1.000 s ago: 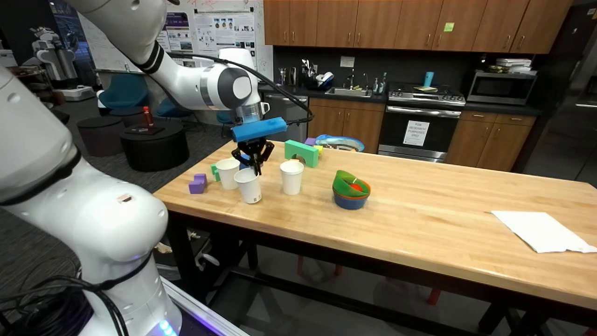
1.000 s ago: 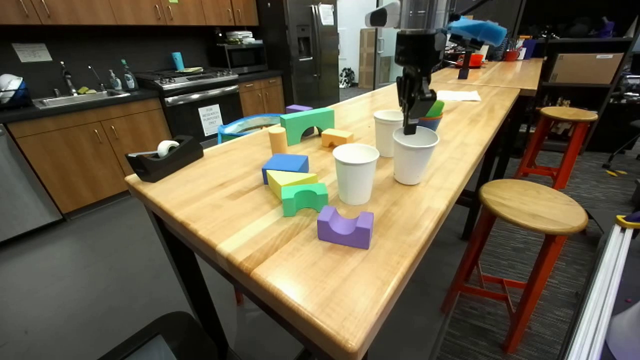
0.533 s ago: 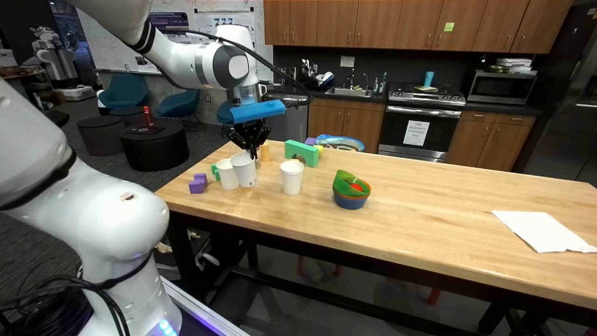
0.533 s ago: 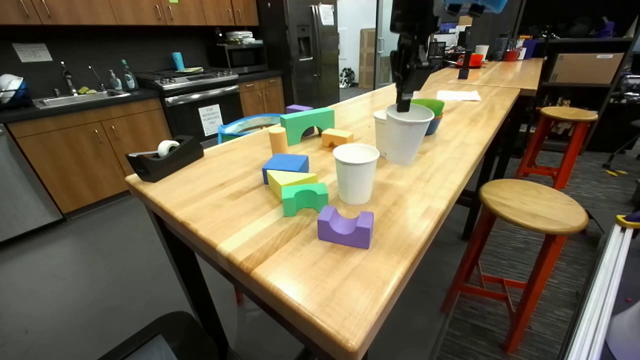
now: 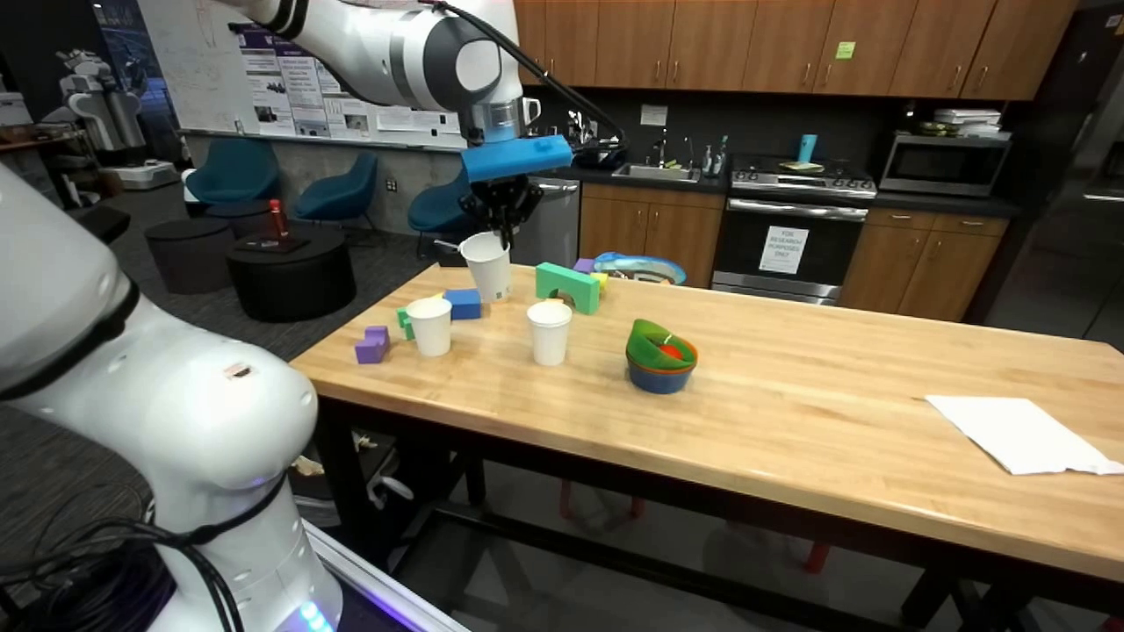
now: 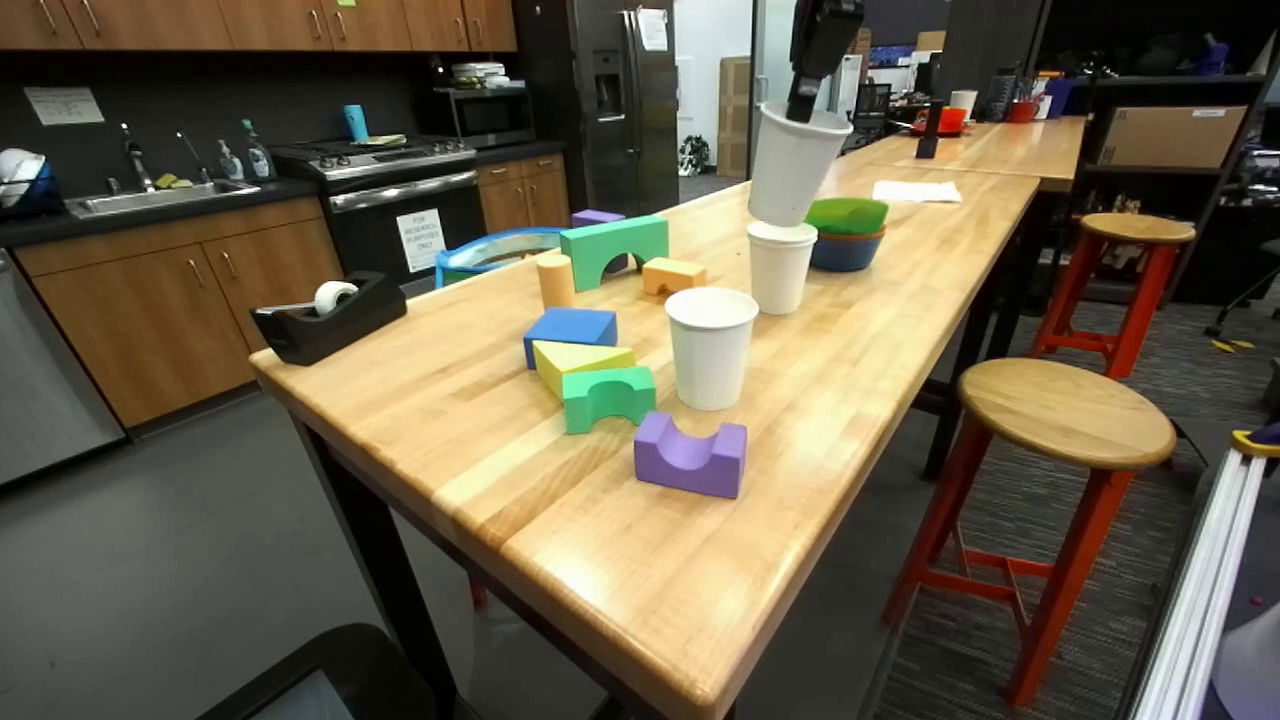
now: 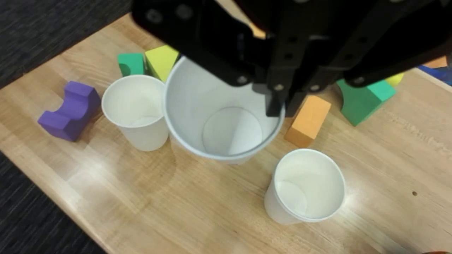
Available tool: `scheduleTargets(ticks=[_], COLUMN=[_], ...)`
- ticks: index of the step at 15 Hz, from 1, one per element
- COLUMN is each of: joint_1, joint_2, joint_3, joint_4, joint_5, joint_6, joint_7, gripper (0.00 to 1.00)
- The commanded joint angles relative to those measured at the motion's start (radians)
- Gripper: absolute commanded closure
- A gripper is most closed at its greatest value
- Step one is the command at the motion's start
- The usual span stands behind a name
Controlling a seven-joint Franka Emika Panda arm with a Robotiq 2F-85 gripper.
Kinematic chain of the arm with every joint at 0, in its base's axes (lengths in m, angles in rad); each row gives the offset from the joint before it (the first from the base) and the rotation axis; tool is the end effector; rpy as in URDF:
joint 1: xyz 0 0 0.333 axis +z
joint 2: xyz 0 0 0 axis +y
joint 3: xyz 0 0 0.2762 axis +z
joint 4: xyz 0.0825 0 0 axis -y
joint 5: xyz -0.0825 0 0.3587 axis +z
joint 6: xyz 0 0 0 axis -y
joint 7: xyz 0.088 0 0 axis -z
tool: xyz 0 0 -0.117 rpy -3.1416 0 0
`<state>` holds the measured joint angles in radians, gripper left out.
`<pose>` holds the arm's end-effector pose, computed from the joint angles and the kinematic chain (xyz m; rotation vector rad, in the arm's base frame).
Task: Stack up the paper cups
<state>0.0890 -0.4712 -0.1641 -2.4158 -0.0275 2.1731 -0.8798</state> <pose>0.4238 -0.0356 0.4656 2.8077 1.2321 0.3414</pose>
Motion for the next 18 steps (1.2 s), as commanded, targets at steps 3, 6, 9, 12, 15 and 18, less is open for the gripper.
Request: scheduleTargets(ticks=[3, 6, 9, 12, 15, 18], joint_1=[-0.021, -0.033, -0.056, -0.084, -0.110, -0.127], joint_2=[0.084, 0.138, 0.196, 0.237, 0.271, 0.293], joint_3=[-0.054, -0.076, -0.087, -0.086, -0.081, -0.077], joint_4=[0.104, 0.141, 0.176, 0.202, 0.226, 0.243], joint_5=[0.063, 0.098, 0.130, 0.150, 0.161, 0.167], joint_6=[-0.036, -0.045, -0.056, -0.067, -0.078, -0.089], joint_7=[-0.024, -0.033, -0.043, -0.045, -0.043, -0.043], gripper=[0.99, 0.99, 0.99, 0.99, 0.99, 0.99])
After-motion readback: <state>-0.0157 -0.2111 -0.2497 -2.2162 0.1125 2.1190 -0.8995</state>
